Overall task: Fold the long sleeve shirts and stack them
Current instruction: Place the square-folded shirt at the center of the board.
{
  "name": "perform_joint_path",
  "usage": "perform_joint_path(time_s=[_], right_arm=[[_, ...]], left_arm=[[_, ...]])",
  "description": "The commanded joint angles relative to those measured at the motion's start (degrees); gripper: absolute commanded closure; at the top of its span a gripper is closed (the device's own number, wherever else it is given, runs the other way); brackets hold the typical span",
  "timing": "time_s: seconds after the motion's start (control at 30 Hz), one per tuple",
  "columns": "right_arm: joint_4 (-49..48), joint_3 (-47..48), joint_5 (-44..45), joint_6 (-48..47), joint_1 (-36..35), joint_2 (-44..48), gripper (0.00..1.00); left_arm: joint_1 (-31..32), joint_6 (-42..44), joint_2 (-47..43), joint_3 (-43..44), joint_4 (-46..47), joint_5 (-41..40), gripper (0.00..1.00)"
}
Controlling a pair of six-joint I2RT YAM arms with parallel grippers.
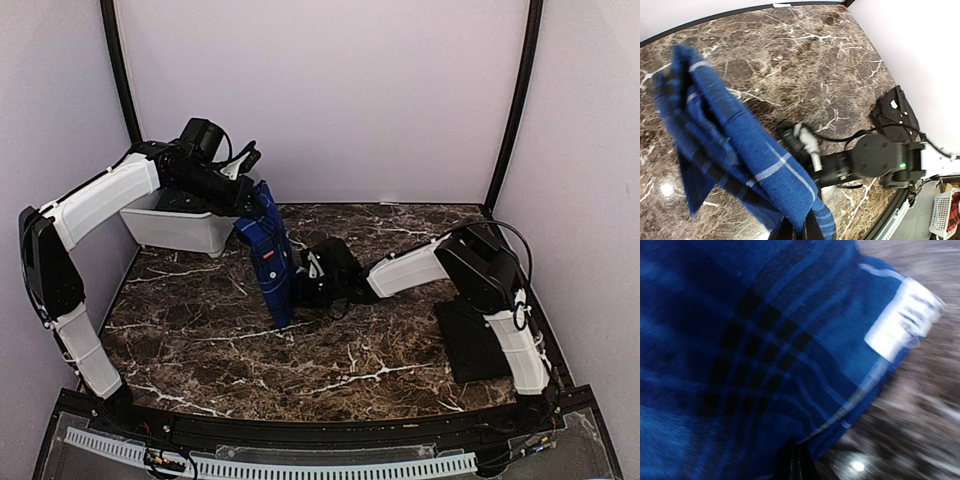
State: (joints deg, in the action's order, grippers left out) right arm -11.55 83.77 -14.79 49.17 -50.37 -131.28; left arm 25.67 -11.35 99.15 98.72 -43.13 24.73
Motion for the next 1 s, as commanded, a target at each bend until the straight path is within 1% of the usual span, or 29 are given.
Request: perform_joint_path(time_s=[0.0, 0.17, 0.27, 0.33, 0.43, 0.5, 0.57, 0.7, 0.8, 0.97], right_arm=[[-4.6, 5.1, -5.8, 5.7, -1.1, -7.1, 0.96], [-3.5, 10.0, -6.8, 4.3, -0.6, -9.0, 0.91], [-3.3, 12.0, -7.6, 4.0, -0.5, -10.3, 0.90], [-2.9, 11.6, -6.1, 3.7, -0.4, -9.9, 0.90], [-4.6, 8.2, -4.4, 3.4, 0.9, -7.9, 0.86], [-6.5, 7.5, -6.4, 3.4, 2.2, -7.7, 0.81], [-7.7, 7.6, -8.3, 3.1, 3.1, -7.8, 0.79], [-9.2, 5.9, -8.7, 3.1, 5.0, -6.1, 0.76], [-9.2, 5.3, -9.6, 3.3, 6.7, -5.0, 0.76], [-5.1, 4.9, -10.3, 1.3, 9.6, -1.1, 0.74]], left_arm=[[0.3, -2.0, 2.2, 0.9, 3.9, 6.1, 1.00], [0.5, -3.0, 1.3, -1.2, 5.5, 6.7, 1.00], [0.5, -3.2, 1.0, -2.1, 6.1, 7.6, 1.00], [0.5, -3.3, 1.0, -2.5, 6.2, 7.5, 1.00], [0.5, -3.0, 0.6, -3.4, 6.2, 7.5, 1.00], [0.5, -2.8, 0.3, -4.0, 6.1, 7.5, 1.00], [0.5, -2.7, 0.1, -4.3, 6.1, 7.6, 1.00], [0.5, -2.5, -0.1, -4.7, 5.9, 7.9, 1.00], [0.5, -2.5, -0.1, -5.0, 5.9, 8.0, 1.00], [1.4, -3.0, 0.5, -4.7, 6.2, 7.7, 1.00]])
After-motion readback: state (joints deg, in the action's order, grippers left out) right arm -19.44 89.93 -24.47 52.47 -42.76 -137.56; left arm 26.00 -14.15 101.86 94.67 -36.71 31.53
